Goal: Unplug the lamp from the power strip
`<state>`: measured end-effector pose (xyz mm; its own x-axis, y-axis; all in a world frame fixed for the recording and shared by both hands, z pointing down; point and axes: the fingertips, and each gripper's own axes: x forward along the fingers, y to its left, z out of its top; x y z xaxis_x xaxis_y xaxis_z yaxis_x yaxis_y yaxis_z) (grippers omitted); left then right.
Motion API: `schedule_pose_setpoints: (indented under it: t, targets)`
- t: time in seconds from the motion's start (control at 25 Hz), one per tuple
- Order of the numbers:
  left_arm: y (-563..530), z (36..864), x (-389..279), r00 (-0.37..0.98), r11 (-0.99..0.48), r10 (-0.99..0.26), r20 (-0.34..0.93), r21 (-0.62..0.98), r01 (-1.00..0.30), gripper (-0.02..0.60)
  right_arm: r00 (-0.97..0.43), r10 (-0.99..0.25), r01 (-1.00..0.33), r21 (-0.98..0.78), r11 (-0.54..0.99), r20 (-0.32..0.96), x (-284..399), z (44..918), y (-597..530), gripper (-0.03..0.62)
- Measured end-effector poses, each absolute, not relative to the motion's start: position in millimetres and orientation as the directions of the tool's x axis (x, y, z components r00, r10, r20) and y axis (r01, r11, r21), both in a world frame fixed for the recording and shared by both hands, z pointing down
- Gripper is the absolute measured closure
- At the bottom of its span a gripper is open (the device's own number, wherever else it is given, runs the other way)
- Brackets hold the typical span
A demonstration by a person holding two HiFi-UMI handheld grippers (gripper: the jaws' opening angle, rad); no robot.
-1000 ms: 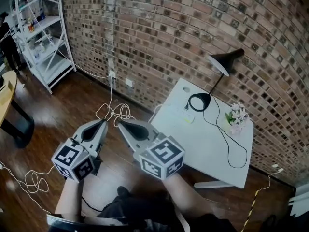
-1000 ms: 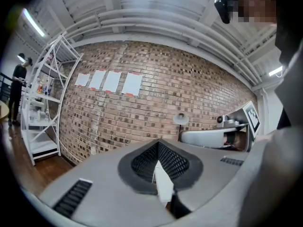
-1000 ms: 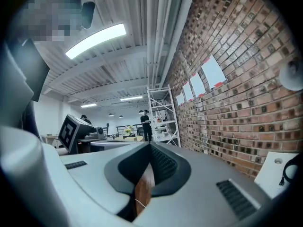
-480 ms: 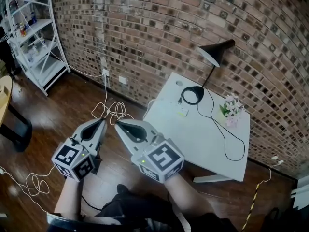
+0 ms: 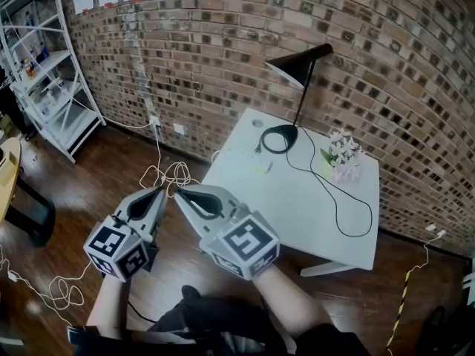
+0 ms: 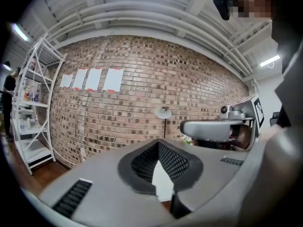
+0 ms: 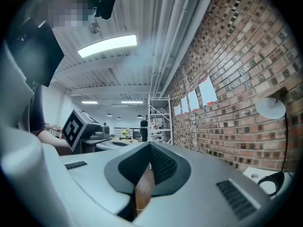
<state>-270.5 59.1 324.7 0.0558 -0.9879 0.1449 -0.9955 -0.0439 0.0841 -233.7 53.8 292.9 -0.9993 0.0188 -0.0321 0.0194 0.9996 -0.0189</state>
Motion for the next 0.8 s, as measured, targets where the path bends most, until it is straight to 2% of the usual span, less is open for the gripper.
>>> schedule_pose_setpoints:
  t: [0.28, 0.8]
  targets:
    - [56.4, 325.8, -246.8, -0.026, 0.037, -0.989, 0.145, 0.075, -0.997, 0.586, -0.997, 0.043, 0.045, -0.037, 0.998, -0.058, -198.1, 295.9, 42.8, 0.597]
    - [65.3, 341.0, -226.8, -0.092, 0.103, -0.976, 0.197, 0.048, -0.994, 0.586, -0.998, 0.068, 0.068, -0.070, 0.995, -0.004, -173.7, 316.2, 39.1, 0.597]
